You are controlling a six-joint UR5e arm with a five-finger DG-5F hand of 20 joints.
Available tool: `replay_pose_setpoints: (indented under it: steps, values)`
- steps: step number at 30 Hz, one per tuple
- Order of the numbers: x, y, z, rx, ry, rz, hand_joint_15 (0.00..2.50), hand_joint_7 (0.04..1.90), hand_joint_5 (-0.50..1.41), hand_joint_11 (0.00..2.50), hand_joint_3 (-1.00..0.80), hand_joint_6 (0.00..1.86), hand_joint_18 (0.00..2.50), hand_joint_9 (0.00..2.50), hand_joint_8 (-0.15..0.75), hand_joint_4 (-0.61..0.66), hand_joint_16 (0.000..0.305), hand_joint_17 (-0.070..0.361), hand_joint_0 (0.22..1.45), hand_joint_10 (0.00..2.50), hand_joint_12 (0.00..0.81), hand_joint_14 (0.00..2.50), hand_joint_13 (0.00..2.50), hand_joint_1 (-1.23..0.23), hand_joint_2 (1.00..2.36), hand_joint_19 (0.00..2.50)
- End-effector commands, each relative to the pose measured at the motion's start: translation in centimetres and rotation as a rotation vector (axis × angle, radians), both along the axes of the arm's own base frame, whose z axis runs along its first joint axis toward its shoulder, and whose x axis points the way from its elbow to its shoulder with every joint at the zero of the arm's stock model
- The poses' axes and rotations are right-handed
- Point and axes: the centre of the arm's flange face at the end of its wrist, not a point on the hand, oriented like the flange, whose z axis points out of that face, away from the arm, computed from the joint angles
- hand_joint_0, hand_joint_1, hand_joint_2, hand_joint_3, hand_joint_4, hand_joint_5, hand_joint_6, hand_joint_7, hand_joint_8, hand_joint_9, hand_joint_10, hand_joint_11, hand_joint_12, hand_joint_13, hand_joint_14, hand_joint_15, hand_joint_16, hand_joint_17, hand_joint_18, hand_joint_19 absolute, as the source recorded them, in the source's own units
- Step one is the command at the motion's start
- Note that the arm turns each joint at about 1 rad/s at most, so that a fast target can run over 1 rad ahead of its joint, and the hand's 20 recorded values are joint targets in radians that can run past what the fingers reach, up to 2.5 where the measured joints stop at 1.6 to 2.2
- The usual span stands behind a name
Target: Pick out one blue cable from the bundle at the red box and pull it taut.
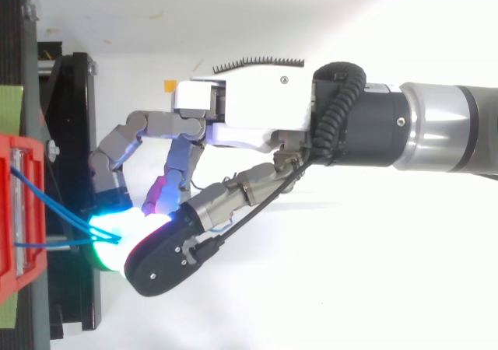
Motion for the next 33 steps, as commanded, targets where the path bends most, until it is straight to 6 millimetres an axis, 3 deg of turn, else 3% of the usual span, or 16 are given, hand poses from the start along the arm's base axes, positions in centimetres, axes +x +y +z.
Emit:
replay_pose_setpoints:
  steps: [1,11,17,29,33]
  values:
    - [-0.03,-0.07,-0.03,0.000,0.003,-0.002,0.60,0.98,-0.09,0.85,-0.50,0.92,0.98,1.34,0.301,0.00,0.050,0.111,0.61,0.03,0.349,0.02,1.09,-0.72,1.00,0.81]
    - [0.04,0.05,0.04,0.000,-0.004,-0.001,0.59,0.95,-0.09,0.83,-0.50,0.90,1.01,1.33,0.322,0.02,0.056,0.125,0.50,0.03,0.372,0.02,1.10,-0.62,1.00,0.79]
    - [0.02,0.05,0.05,0.000,0.001,-0.001,0.59,0.95,-0.09,0.84,-0.50,0.89,0.96,1.32,0.306,0.02,0.052,0.117,0.57,0.03,0.355,0.02,1.08,-0.65,1.00,0.81]
    - [0.02,0.05,0.05,0.000,0.001,-0.001,0.59,1.12,-0.09,0.81,-0.07,0.92,0.99,1.34,0.285,-0.29,0.050,0.112,0.69,0.03,0.341,0.02,1.11,-0.89,1.02,0.81]
    - [0.02,0.05,0.05,0.000,0.001,-0.001,0.60,1.22,-0.11,0.83,-0.13,0.94,0.96,1.34,0.271,-0.34,0.048,0.107,0.76,0.03,0.337,0.03,1.11,-0.91,1.02,0.83]
